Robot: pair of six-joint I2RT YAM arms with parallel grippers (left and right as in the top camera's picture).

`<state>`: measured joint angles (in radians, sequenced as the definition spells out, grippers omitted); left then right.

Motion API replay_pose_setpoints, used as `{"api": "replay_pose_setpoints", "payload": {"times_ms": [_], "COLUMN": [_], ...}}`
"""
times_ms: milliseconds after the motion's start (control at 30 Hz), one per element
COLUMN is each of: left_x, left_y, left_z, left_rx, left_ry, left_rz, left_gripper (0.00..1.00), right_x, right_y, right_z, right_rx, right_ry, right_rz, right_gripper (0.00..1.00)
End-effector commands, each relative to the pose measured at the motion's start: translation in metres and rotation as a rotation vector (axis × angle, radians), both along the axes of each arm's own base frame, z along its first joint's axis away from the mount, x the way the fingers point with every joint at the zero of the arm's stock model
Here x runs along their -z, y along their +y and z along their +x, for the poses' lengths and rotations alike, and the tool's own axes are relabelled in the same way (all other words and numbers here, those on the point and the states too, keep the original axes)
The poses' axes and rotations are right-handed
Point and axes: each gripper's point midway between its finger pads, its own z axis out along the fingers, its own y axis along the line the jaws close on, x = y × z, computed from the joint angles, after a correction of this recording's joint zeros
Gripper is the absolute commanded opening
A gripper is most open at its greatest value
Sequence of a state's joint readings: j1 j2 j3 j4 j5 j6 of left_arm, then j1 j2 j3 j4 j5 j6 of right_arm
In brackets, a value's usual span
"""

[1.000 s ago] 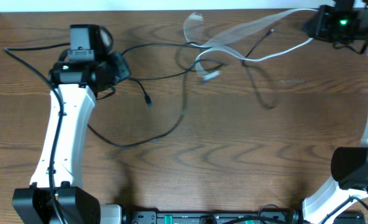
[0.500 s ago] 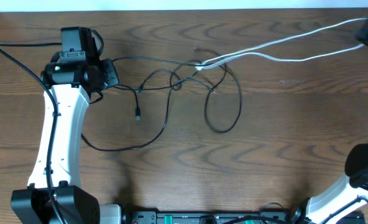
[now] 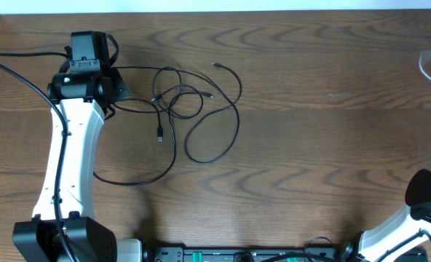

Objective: Untangle cables

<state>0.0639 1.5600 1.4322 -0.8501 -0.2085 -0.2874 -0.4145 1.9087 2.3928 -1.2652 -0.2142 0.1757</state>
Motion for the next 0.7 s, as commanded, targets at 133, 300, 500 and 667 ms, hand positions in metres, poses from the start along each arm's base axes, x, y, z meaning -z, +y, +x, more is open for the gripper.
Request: {"api": "replay_pose_setpoints", "payload": {"times_ms": [133, 300, 500, 667], "left_x": [0.004, 0.005, 0.005, 0.004], "left_y": [-0.017, -0.034, -0.053, -0.068], "left_z": [0.004, 0.006, 0.007, 0.008], "left_rx": [0.039, 0.101, 0.169, 0.23], "left_ry": [-0.007, -0.009, -0.013, -0.015], "left_rz": [-0.103, -0.181, -0.267, -0.319], "left_gripper": [0.07, 0.08, 0.07, 0.08], "right_x": [0.015, 0.035, 0.065, 0.098], "right_y": [-0.037, -0.059, -0.091, -0.109], "right_z": [0.039, 0.072, 0.099, 0.114], "right_rx": [0.079, 0.105, 0.177, 0.217], "right_ry": [-0.028, -0.063, -0.066, -0.034], "right_rz": [-0.12, -0.151, -0.208, -0.236], "right_gripper": [0.01, 0.01, 0.01, 0.45]}}
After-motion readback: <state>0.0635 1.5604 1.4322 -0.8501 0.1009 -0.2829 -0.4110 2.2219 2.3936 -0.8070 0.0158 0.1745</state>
